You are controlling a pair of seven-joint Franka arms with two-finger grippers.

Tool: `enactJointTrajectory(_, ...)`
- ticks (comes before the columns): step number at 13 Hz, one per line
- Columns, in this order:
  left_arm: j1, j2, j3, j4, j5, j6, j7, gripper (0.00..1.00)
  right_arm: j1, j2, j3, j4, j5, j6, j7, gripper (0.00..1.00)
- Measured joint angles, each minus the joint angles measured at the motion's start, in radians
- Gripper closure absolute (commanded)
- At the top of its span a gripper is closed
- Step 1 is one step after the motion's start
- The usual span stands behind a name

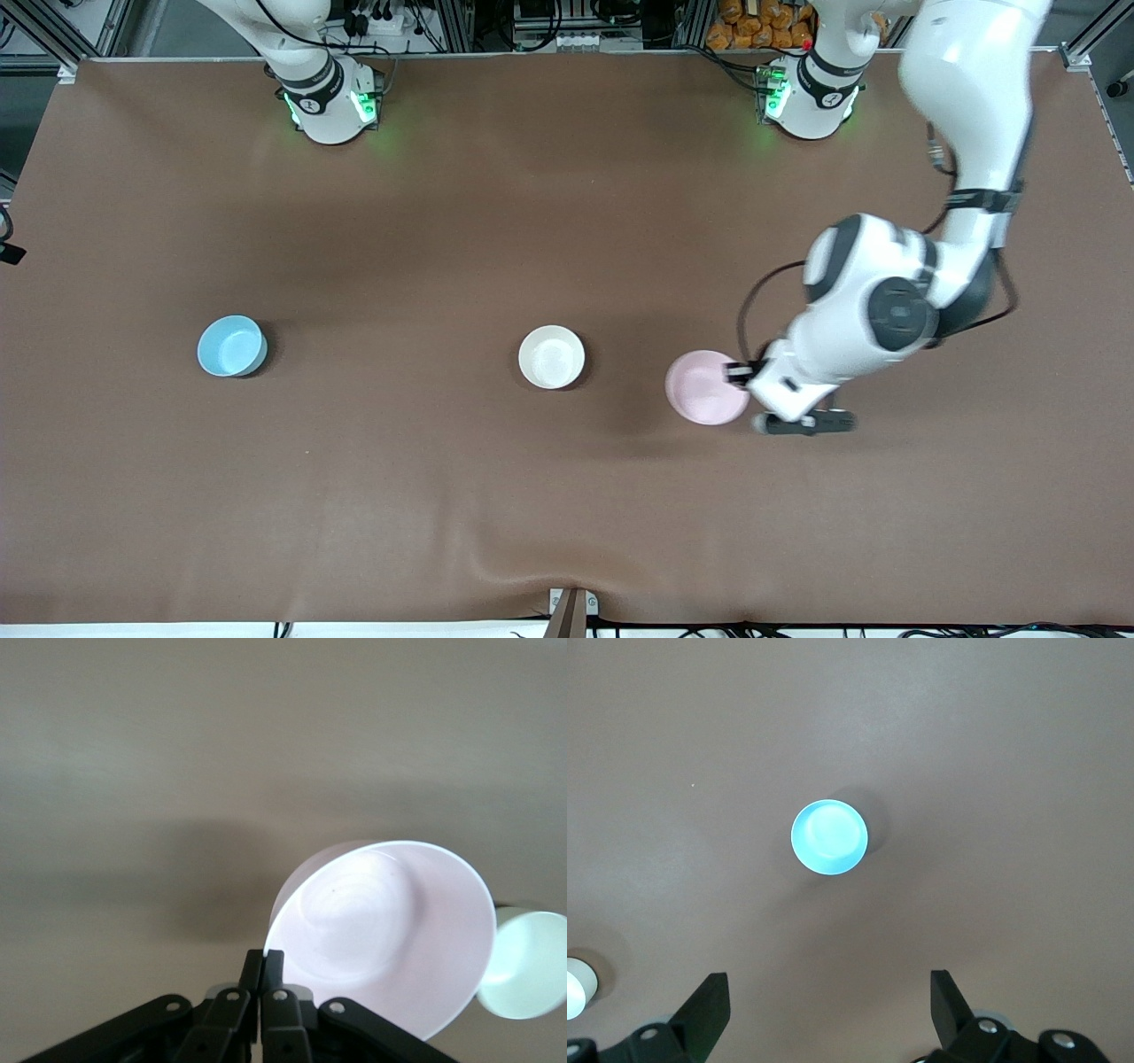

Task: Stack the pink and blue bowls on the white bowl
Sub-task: 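Carry the pink bowl with the left gripper onto the white bowl, then release the pink bowl while the right gripper reaches the blue bowl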

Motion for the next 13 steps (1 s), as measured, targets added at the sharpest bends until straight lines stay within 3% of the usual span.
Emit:
enactJointTrajectory(5,-0.17,0.115,0.002,0.119,-0.013,0.036,-0.164,1.0,0.0,0.0,0.0,0.0,0.0,0.007,0.0,0.0)
enactJointTrajectory(10,-0.26,0.194,0.003,0.128,-0.04,0.201,-0.261,1.0,-0.002,0.0,-0.007,0.0,0.0,0.009,0.0,0.0)
enactJointTrajectory(13,-0.283,0.227,0.003,0.132,-0.046,0.224,-0.281,1.0,0.0,0.0,-0.005,0.0,0.0,0.009,0.0,0.0)
